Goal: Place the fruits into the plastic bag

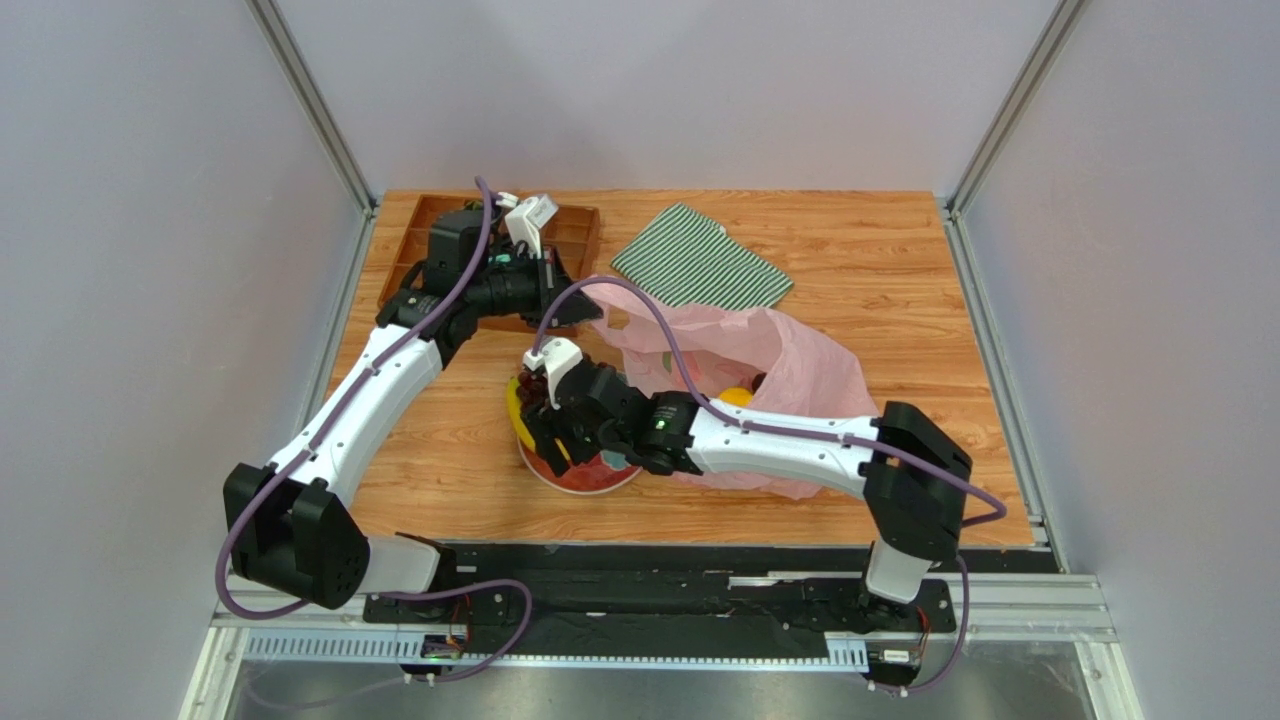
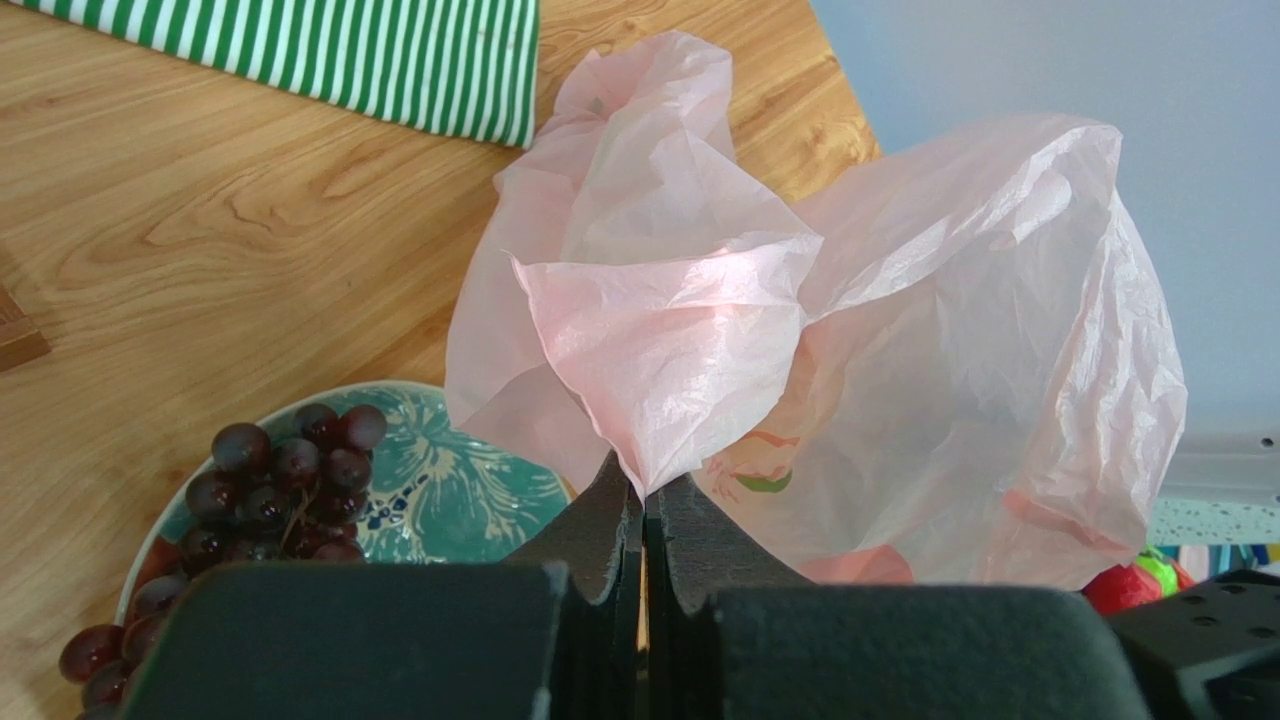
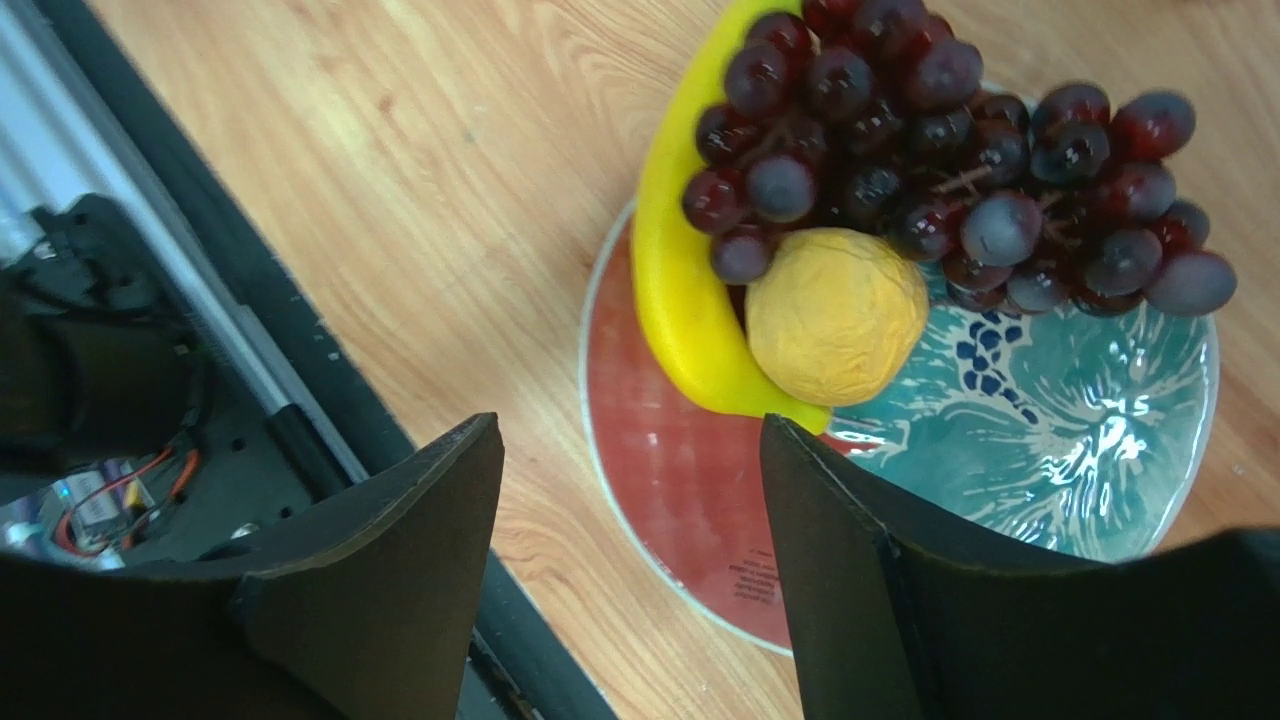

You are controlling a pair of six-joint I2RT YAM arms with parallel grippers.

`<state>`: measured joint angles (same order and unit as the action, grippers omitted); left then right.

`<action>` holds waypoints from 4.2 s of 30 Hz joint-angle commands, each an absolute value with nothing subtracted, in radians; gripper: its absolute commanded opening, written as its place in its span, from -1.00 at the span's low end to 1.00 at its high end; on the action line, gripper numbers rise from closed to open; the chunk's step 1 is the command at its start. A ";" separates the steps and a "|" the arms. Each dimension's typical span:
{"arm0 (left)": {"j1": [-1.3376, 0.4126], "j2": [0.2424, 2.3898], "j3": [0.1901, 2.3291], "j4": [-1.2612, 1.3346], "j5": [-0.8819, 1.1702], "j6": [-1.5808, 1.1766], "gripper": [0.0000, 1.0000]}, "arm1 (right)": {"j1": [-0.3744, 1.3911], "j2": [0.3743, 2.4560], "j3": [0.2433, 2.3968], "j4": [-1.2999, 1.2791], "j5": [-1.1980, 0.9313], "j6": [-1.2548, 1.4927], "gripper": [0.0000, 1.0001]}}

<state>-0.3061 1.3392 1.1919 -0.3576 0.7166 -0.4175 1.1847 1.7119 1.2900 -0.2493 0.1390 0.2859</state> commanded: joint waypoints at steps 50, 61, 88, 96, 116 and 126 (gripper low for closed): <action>-0.310 1.295 1.197 -0.334 0.730 -0.405 -1.00 | 1.104 1.760 1.157 -0.106 0.238 0.279 -0.59; -0.311 1.296 1.195 -0.334 0.727 -0.405 -1.00 | 1.266 1.268 0.959 0.009 0.345 0.143 -0.67; -0.310 1.296 1.193 -0.341 0.716 -0.399 -1.00 | 0.968 1.366 1.018 -0.528 0.661 0.422 -0.61; -0.310 1.301 1.195 -0.342 0.718 -0.397 -1.00 | 0.928 1.476 1.057 -0.512 0.658 0.429 -0.53; -0.310 1.299 1.197 -0.344 0.716 -0.396 -1.00 | 0.871 1.440 1.017 -0.505 0.595 0.446 0.59; -0.310 1.299 1.197 -0.344 0.716 -0.396 -1.00 | 0.928 1.206 0.957 -0.332 0.480 0.321 0.40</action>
<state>-0.3069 1.3369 1.1912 -0.3561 0.7059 -0.4053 0.8852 1.3624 0.9737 -0.4927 0.5312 0.4046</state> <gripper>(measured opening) 0.006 0.728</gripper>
